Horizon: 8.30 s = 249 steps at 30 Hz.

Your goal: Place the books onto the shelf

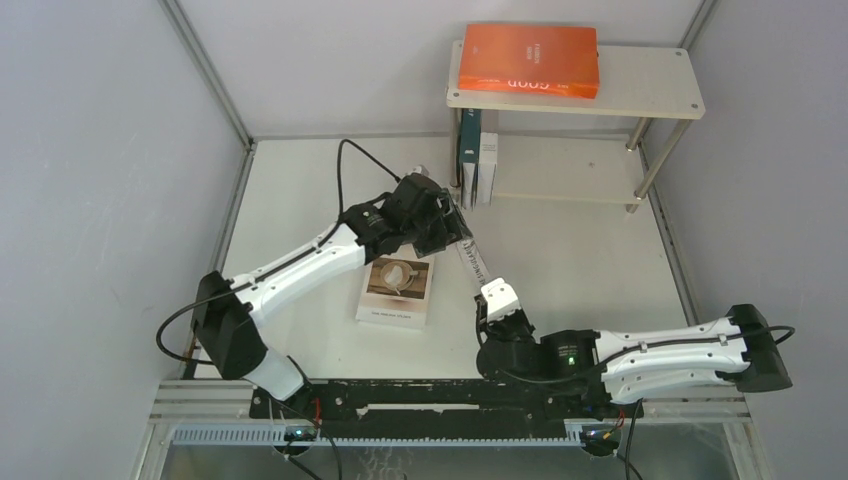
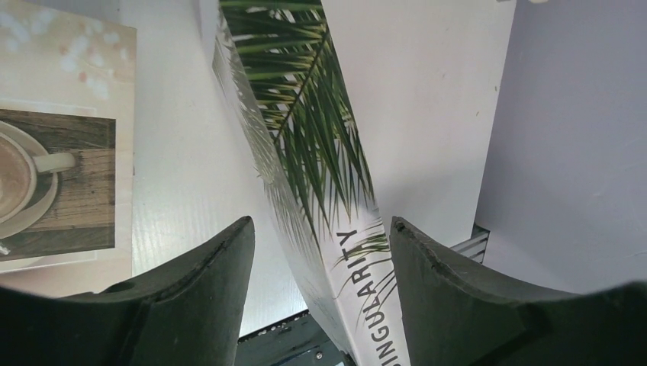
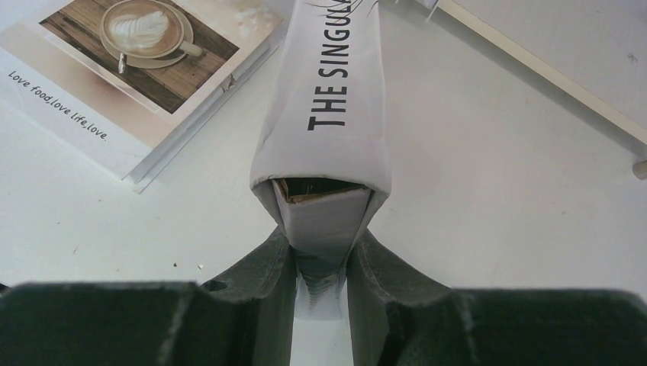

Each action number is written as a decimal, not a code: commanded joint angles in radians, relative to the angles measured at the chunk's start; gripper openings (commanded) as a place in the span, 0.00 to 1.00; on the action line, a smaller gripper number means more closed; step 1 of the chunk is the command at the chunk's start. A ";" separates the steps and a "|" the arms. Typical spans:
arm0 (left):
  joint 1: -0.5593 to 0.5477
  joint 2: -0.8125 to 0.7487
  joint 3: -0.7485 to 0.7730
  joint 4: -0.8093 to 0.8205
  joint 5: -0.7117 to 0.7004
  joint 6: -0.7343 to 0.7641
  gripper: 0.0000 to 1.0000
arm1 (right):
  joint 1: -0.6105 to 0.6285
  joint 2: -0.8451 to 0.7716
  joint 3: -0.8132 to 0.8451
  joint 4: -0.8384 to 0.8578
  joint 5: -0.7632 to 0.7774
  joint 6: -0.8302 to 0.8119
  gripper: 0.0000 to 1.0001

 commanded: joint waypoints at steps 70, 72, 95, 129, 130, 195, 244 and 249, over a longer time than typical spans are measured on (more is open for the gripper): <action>0.175 -0.156 -0.102 0.035 -0.037 0.027 0.71 | -0.069 -0.010 0.362 -0.838 0.345 0.751 0.24; 0.174 -0.148 -0.099 0.036 -0.035 0.027 0.71 | -0.097 -0.031 0.360 -0.760 0.340 0.667 0.24; 0.194 -0.121 -0.094 0.055 -0.021 0.023 0.71 | -0.482 -0.173 0.168 0.266 -0.082 -0.345 0.23; 0.265 -0.042 -0.127 0.062 -0.019 0.034 0.71 | -1.068 0.298 0.130 0.882 -0.666 -0.409 0.24; 0.267 -0.047 -0.134 0.061 -0.023 0.033 0.71 | -1.071 0.322 0.135 0.897 -0.669 -0.405 0.24; 0.344 -0.393 -0.509 0.071 -0.108 -0.023 0.84 | -0.842 0.171 0.165 0.639 -0.385 -0.305 0.78; 0.514 -0.470 -0.945 0.500 0.110 0.018 0.81 | -0.637 0.659 0.085 0.815 -0.884 0.476 0.66; 0.518 -0.462 -0.945 0.509 0.124 0.030 0.81 | -0.655 0.689 0.085 0.857 -0.917 0.485 0.62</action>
